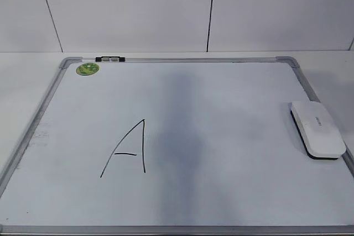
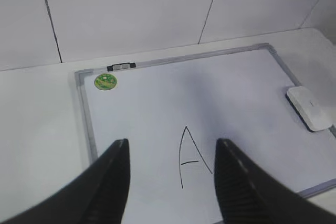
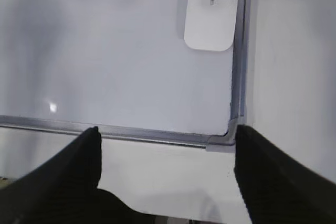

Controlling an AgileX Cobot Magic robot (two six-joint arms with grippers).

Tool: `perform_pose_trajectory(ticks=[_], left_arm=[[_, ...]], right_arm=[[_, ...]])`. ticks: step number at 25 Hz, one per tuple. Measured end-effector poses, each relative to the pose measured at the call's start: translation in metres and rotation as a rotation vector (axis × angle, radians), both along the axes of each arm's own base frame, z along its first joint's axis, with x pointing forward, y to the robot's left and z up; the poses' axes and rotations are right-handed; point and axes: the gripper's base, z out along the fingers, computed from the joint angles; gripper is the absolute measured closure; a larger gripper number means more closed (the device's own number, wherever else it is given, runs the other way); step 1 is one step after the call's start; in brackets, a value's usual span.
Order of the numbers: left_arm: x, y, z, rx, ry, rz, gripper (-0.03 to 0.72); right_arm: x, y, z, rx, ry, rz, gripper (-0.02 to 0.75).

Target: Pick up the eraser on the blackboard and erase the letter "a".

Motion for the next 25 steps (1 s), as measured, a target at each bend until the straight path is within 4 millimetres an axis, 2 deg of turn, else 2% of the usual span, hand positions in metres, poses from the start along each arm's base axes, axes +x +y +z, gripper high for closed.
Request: perform_pose_trajectory(ticks=[3, 11, 14, 16, 20, 25], left_arm=[[-0.024, 0.001, -0.01, -0.002, -0.018, -0.022, 0.295], [-0.062, 0.006, -0.074, 0.013, 0.048, -0.024, 0.295], [-0.071, 0.007, -0.095, 0.018, 0.066, -0.025, 0.295], [-0.076, 0.008, -0.108, 0.021, 0.076, -0.03, 0.295], [-0.089, 0.013, -0.125, 0.052, 0.05, -0.026, 0.295], [-0.101, 0.019, -0.143, 0.085, 0.025, -0.011, 0.295]], right_arm=[[-0.02, -0.001, -0.005, 0.014, -0.022, 0.011, 0.143], [-0.066, -0.006, -0.009, 0.068, -0.123, 0.03, 0.144], [-0.076, -0.007, -0.011, 0.076, -0.149, 0.041, 0.144], [-0.089, -0.01, -0.017, 0.085, -0.177, 0.043, 0.144], [-0.106, -0.013, -0.025, 0.102, -0.216, 0.046, 0.144], [-0.126, -0.018, -0.045, 0.103, -0.258, 0.045, 0.146]])
